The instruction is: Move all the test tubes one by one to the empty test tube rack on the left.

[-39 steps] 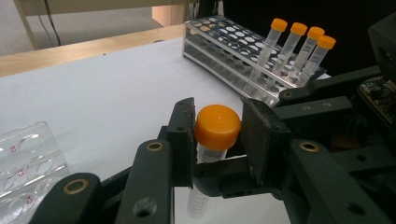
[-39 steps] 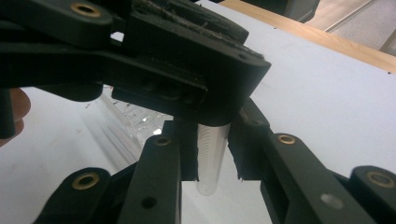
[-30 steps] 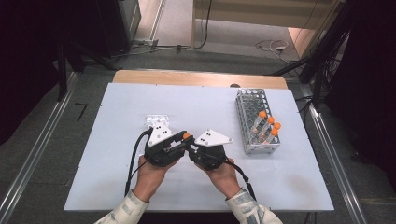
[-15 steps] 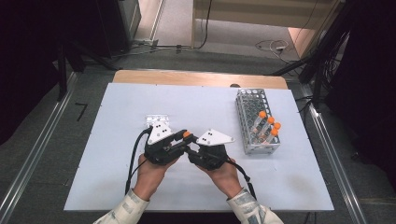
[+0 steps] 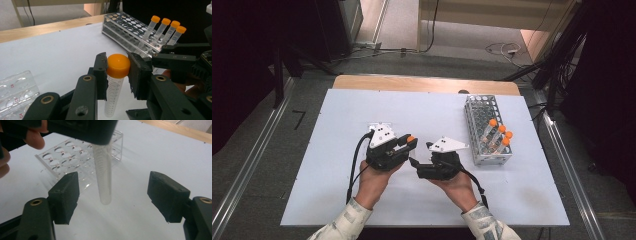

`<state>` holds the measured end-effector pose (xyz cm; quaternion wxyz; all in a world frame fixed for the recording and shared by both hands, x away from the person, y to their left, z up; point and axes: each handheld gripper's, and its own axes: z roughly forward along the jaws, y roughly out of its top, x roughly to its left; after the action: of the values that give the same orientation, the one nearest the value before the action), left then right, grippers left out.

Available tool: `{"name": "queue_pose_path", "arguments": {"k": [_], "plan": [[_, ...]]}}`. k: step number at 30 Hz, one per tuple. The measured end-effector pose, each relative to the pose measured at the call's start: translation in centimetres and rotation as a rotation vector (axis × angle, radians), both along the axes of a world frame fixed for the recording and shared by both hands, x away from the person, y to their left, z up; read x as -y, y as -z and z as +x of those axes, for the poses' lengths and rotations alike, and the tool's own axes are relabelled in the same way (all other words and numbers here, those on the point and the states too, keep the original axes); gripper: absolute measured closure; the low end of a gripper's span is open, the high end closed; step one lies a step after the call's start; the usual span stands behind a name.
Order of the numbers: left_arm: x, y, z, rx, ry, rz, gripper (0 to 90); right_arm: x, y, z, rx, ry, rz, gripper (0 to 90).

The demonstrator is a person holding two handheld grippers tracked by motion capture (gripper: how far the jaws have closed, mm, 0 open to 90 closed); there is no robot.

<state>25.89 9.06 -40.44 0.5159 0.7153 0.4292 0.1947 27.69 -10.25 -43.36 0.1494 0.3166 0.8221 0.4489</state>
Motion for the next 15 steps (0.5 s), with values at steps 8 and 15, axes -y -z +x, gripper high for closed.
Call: {"name": "queue_pose_path", "arguments": {"k": [8, 15], "plan": [[-0.2, -0.6, 0.7, 0.004, -0.012, -0.005, 69.7, 1.4, 0.3, 0.2, -0.016, 0.024, 0.002, 23.0], [-0.4, -1.2, 1.4, 0.012, -0.030, -0.001, 69.7, 3.1, 0.7, 0.1, -0.024, 0.046, -0.001, 23.0]]}}
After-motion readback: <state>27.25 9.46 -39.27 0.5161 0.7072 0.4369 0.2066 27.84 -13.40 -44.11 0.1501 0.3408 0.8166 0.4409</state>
